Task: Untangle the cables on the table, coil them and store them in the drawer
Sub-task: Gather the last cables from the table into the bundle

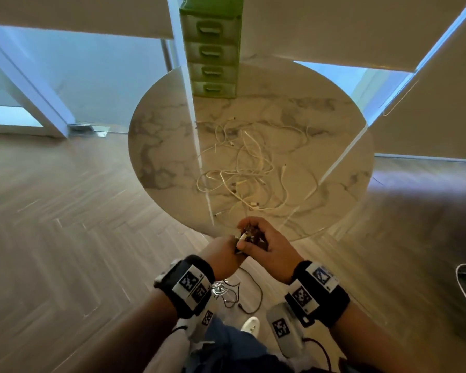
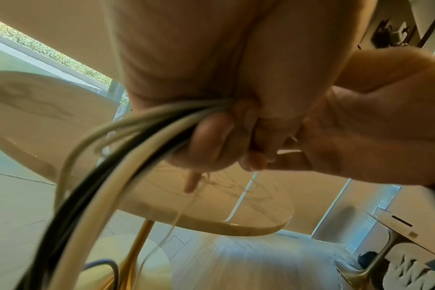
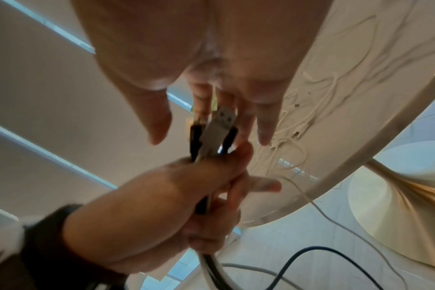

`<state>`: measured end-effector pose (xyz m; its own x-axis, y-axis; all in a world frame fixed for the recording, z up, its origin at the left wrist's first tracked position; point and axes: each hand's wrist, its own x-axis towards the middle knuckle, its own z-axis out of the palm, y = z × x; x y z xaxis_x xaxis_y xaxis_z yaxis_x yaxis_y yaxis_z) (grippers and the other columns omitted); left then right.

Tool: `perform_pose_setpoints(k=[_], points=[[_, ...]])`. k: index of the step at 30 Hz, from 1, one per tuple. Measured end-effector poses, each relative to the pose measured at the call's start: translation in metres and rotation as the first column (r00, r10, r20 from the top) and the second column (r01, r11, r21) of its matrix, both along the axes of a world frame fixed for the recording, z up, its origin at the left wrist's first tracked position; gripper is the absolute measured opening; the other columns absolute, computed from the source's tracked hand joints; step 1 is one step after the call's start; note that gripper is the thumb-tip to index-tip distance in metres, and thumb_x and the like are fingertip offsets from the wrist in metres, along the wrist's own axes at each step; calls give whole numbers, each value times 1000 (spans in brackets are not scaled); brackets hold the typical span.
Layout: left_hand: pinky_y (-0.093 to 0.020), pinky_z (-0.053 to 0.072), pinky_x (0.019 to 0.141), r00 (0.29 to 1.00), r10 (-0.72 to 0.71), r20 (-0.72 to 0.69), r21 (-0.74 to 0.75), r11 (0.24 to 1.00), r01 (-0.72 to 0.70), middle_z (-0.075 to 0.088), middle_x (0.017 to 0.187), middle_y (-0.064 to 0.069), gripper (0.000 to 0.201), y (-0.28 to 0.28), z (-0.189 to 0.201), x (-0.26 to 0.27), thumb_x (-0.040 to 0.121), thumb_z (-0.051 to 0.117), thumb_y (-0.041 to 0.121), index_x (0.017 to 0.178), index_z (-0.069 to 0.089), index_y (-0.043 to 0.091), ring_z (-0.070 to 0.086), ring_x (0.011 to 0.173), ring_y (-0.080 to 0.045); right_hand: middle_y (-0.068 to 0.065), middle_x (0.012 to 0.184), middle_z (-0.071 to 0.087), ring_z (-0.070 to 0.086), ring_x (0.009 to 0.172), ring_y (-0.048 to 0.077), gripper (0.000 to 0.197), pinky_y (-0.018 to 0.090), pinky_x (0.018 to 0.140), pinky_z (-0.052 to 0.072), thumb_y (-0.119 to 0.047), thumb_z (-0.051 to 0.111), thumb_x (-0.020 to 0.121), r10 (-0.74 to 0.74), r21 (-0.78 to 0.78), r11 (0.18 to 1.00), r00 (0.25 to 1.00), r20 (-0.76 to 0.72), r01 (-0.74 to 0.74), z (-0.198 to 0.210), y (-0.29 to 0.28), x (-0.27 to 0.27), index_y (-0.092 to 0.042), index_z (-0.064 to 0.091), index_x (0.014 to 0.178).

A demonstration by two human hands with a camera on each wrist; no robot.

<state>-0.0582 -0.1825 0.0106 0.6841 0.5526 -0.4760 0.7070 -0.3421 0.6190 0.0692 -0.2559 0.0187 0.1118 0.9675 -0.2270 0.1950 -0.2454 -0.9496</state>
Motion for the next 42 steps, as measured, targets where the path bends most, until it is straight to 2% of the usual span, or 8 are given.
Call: perform_pose_setpoints(k=[8, 11, 16, 21, 26, 31, 39, 42], points=[[-23, 43, 57, 966, 156, 208, -220, 969, -109, 59, 64, 2, 17, 33, 12, -11, 92, 56, 19, 77, 62, 15, 54, 57, -9, -11, 128, 52, 48, 122, 5, 78, 34, 106, 36, -39, 71, 71, 99, -132, 984, 982, -159, -121, -9, 11, -5, -34, 29, 137], [-35, 53, 69, 962, 93, 256, -278, 960, -18, 63, 78, -4, 7, 42, 2, -17, 90, 56, 12, 89, 63, 10, 58, 69, -12, -11, 124, 55, 53, 116, 4, 58, 27, 101, 43, -39, 64, 77, -51, -14, 999, 984, -169, 50, -4, 27, -22, -42, 35, 127], [-21, 50, 70, 932, 12, 363, -218, 973, 73, 58, 86, -3, 13, 56, -6, -24, 87, 57, -5, 97, 58, 2, 56, 73, -6, -4, 110, 65, 60, 99, 7, 31, 20, 88, 45, -32, 39, 91, -16, 67, 998, 980, 197, 3, 10, 53, -42, -24, 52, 118], [-13, 42, 55, 870, 344, 352, -397, 897, -194, 58, 57, 14, 20, 75, -12, -29, 87, 64, 6, 74, 57, 19, 52, 51, 5, -13, 117, 55, 52, 108, 0, 37, 14, 94, 40, -50, 27, 88, -38, -83, 996, 999, 3, 38, -14, 77, -38, -38, 48, 116], [-17, 31, 46, 883, 355, 308, -385, 895, -225, 39, 47, 11, 37, 105, -20, -45, 88, 64, 29, 55, 48, 25, 34, 41, -2, 11, 117, 61, 55, 110, 24, 25, 23, 91, 36, -18, 50, 92, 17, -274, 953, 881, 472, 128, -66, 91, 1, -9, 61, 114], [-20, 33, 53, 912, 304, 276, -388, 903, -183, 40, 52, 10, 39, 119, -34, -44, 87, 63, 39, 55, 45, 24, 37, 49, -5, 16, 104, 62, 58, 98, 29, 20, 24, 82, 39, -2, 55, 84, -115, -147, 959, 803, 585, 244, -61, 106, 31, -2, 64, 102], [-13, 38, 53, 856, 364, 366, -450, 875, -180, 47, 53, 13, 28, 123, -21, -7, 91, 59, 29, 65, 54, 19, 43, 48, 1, 21, 108, 54, 56, 92, 35, 26, 34, 81, 43, -3, 63, 80, -505, -49, 730, 587, 632, 681, -63, 95, 60, 1, 56, 104], [-12, 33, 45, 859, 404, 315, -521, 830, -199, 38, 51, 9, 34, 124, -18, 3, 93, 55, 32, 61, 49, 24, 35, 42, -2, 24, 112, 59, 56, 102, 38, 28, 37, 85, 43, -10, 59, 85, -441, -271, 651, 644, 625, 709, -70, 96, 66, 1, 52, 109]])
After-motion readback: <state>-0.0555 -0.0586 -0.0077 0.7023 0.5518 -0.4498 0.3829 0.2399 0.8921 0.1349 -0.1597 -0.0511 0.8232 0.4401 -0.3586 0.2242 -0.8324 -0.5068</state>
